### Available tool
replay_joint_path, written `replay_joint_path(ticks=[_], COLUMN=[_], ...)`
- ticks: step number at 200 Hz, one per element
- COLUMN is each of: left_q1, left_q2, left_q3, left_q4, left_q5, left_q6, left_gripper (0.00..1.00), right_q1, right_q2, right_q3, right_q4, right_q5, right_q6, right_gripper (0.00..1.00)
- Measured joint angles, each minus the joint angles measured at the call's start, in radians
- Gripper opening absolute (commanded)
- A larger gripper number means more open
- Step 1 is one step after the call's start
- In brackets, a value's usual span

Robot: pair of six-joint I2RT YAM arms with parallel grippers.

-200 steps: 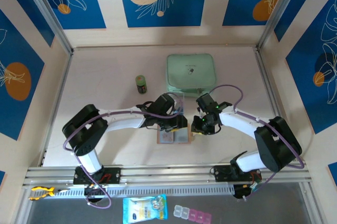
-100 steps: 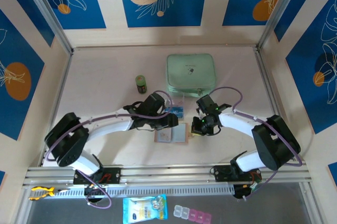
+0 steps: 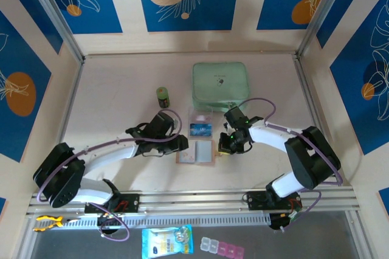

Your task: Take the credit cards out of the card holder

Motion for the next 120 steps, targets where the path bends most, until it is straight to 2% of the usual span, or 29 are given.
replay_joint_path(ticks=[75, 120], left_q1=[0.005, 0.008], left_q2=[0.018, 0.055], left_q3=[-0.015, -0.017], left_q4=[-0.008, -0.006], left_q5=[-0.002, 0.003], left_q6=[0.026, 0.047], left_gripper=[0.21, 0.17], right_q1=[0.0, 0.016], right_q2=[-0.036, -0.101], right_q3=[0.029, 0.073], right_q4=[-0.081, -0.158], right_q5=[0.057, 0.097], right_q6=[-0.013, -0.01], right_gripper=[0.21, 0.23])
